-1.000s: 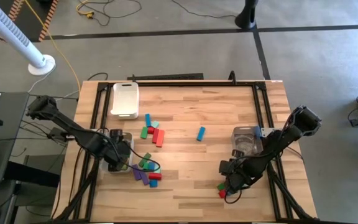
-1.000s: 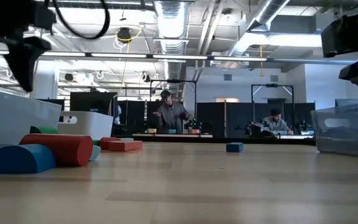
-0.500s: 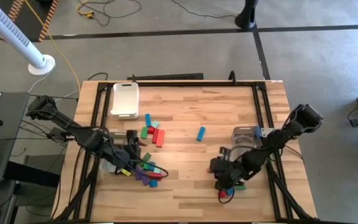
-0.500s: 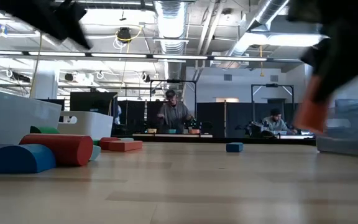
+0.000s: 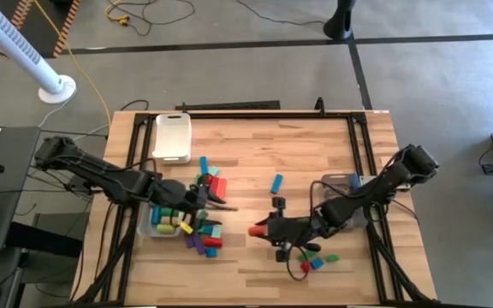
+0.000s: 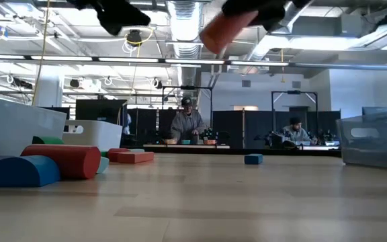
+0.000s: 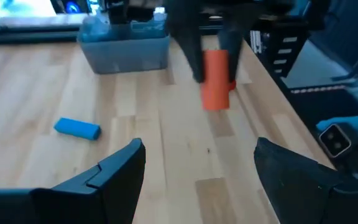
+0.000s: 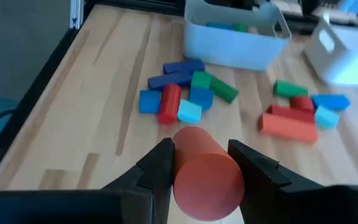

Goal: Sort blocks by size
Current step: Put the orange cylindrical block into the gray bin

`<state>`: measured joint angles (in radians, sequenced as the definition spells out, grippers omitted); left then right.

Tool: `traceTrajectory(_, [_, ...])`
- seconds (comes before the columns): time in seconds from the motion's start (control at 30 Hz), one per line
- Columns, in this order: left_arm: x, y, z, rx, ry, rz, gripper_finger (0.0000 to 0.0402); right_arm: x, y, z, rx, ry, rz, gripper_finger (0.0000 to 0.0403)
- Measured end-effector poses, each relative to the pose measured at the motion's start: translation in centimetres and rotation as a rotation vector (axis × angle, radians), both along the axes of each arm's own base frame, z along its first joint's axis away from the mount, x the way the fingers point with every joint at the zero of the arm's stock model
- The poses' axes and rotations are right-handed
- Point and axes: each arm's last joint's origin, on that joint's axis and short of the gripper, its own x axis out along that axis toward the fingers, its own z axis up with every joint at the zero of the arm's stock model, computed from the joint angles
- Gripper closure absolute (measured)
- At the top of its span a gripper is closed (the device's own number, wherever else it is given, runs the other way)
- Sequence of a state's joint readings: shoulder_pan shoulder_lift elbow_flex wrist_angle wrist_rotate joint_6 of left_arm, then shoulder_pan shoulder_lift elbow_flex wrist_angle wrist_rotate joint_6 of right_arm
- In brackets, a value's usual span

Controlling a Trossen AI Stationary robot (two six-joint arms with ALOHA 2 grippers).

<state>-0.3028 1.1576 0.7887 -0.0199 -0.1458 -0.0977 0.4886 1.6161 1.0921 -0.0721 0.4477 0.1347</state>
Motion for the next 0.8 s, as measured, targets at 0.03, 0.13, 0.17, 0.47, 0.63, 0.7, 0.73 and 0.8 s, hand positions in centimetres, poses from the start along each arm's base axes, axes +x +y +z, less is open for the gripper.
traceTrajectory(0.03, [0.2,0.2,-0.2,-0.022,0.003,-0.010,0.0113,0.5,0.2,0.2,-0.015,-0.008,0.009,0.0240])
traceTrajectory(0.13, [1.2,0.7,-0.8,-0.079,0.011,-0.049,0.0113,1.8,0.5,0.5,-0.063,-0.005,0.042,0.0240])
traceTrajectory(0.17, [1.4,0.8,-1.1,-0.092,0.022,-0.062,0.0113,2.4,0.6,0.7,-0.069,-0.016,0.055,0.0240])
traceTrajectory(0.47, [3.4,0.9,-3.2,-0.206,0.084,-0.188,0.0113,5.5,0.7,0.6,-0.170,0.041,0.077,0.0240])
traceTrajectory(0.63, [4.0,0.6,-4.3,-0.243,0.130,-0.250,0.0113,6.3,0.2,1.0,-0.187,0.032,0.082,0.0240])
traceTrajectory(0.7, [4.3,0.5,-4.6,-0.252,0.140,-0.253,0.0113,6.6,0.0,1.3,-0.171,0.011,0.091,0.0240])
traceTrajectory(0.73, [4.4,0.5,-4.6,-0.256,0.131,-0.262,0.0113,6.6,-0.1,1.4,-0.169,0.006,0.094,0.0240])
traceTrajectory(0.8, [4.6,0.4,-4.7,-0.263,0.124,-0.277,0.0113,6.8,-0.1,1.5,-0.152,-0.005,0.119,0.0240])
